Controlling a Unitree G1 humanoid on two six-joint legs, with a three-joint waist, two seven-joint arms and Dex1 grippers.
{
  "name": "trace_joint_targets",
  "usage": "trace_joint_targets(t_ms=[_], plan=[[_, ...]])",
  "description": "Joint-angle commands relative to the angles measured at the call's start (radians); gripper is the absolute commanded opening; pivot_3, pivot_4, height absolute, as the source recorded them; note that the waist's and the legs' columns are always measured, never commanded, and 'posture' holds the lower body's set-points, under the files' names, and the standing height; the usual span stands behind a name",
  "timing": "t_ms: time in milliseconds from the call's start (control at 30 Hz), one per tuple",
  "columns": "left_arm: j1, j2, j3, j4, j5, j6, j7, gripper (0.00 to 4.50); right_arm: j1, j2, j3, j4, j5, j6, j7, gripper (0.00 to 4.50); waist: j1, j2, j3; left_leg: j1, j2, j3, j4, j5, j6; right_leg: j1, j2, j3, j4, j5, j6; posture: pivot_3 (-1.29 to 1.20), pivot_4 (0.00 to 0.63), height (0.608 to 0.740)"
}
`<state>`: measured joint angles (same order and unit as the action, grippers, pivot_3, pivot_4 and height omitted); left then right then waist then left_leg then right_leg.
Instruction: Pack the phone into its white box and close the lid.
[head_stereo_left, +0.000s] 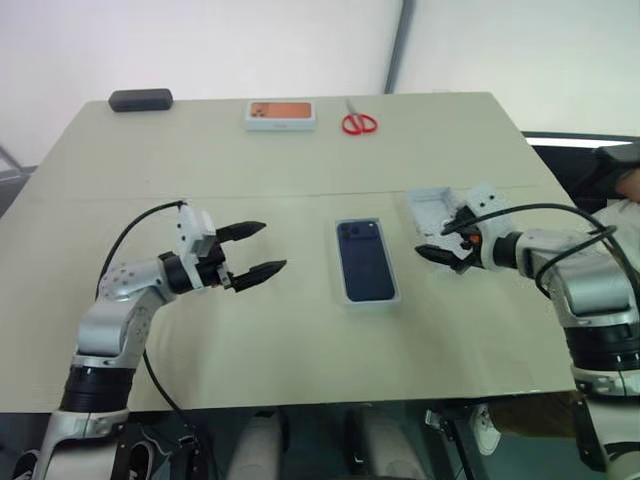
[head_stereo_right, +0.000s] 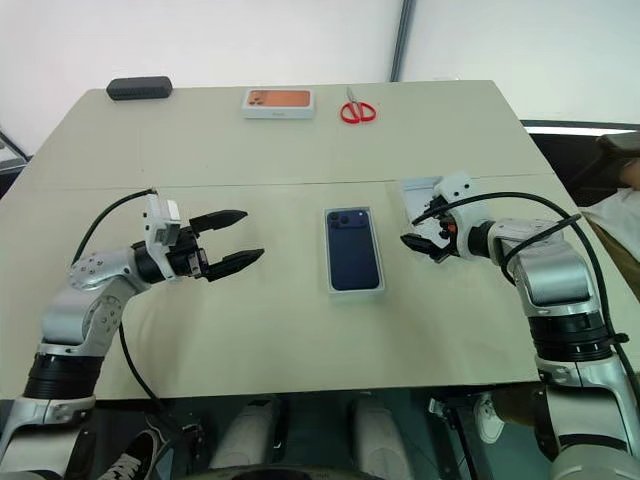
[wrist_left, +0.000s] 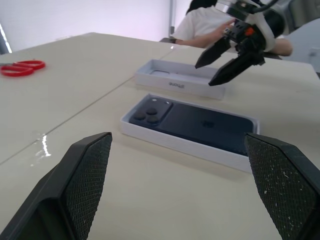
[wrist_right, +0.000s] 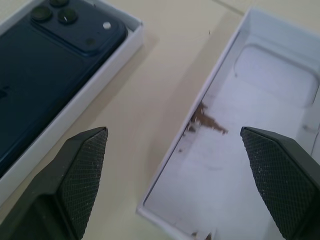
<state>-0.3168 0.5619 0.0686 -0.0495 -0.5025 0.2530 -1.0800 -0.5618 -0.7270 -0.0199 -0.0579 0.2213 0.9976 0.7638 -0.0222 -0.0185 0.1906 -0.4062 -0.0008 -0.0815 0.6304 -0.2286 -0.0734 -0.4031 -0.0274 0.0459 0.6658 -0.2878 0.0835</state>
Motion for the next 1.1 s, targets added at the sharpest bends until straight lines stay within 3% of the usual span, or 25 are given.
trace_joint_targets(t_ms=[33, 400, 633, 833, 1100], plan=[[-0.019, 0.000, -0.009, 0.000, -0.015, -0.010, -0.035, 4.42, -0.069, 0.000, 0.010, -0.019, 0.013, 0.047, -0.022, 4.45, 0.001, 0.000, 0.000, 0.000, 0.000, 0.000, 0.000, 0.000, 0.000, 0.000, 0.000, 0.000, 0.000, 0.000, 0.000, 0.00, 0.150, 0.740], [-0.032, -0.003, -0.016, 0.005, -0.047, 0.030, -0.095, 4.42, -0.246, 0.040, 0.095, 0.131, 0.015, 0.220, -0.066, 4.45, 0.002, 0.000, 0.000, -0.001, 0.000, 0.000, 0.000, 0.000, 0.000, -0.001, 0.000, 0.000, 0.000, 0.000, 0.000, 0.00, 0.150, 0.740], [-0.027, -0.042, -0.031, -0.027, -0.035, 0.028, -0.057, 4.42, -0.334, 0.081, 0.051, 0.223, 0.039, 0.365, -0.119, 4.45, 0.003, 0.000, 0.000, -0.001, 0.000, 0.000, 0.000, 0.000, 0.000, -0.001, 0.000, 0.000, 0.000, 0.000, 0.000, 0.00, 0.150, 0.740], [-0.013, -0.078, -0.039, -0.033, -0.025, 0.017, -0.012, 4.42, -0.314, 0.134, 0.017, 0.184, -0.025, 0.421, -0.294, 4.45, 0.003, 0.000, 0.000, -0.002, 0.000, 0.000, 0.000, 0.000, 0.000, -0.002, 0.000, 0.000, 0.000, 0.000, 0.000, 0.00, 0.150, 0.740], [0.018, -0.085, -0.039, -0.067, -0.025, 0.017, 0.021, 4.42, -0.292, 0.148, 0.041, 0.115, 0.013, 0.483, -0.313, 4.45, 0.002, 0.001, 0.000, -0.002, 0.000, 0.000, -0.001, 0.000, 0.001, -0.002, 0.000, 0.000, 0.001, 0.000, 0.000, 0.00, 0.150, 0.740]])
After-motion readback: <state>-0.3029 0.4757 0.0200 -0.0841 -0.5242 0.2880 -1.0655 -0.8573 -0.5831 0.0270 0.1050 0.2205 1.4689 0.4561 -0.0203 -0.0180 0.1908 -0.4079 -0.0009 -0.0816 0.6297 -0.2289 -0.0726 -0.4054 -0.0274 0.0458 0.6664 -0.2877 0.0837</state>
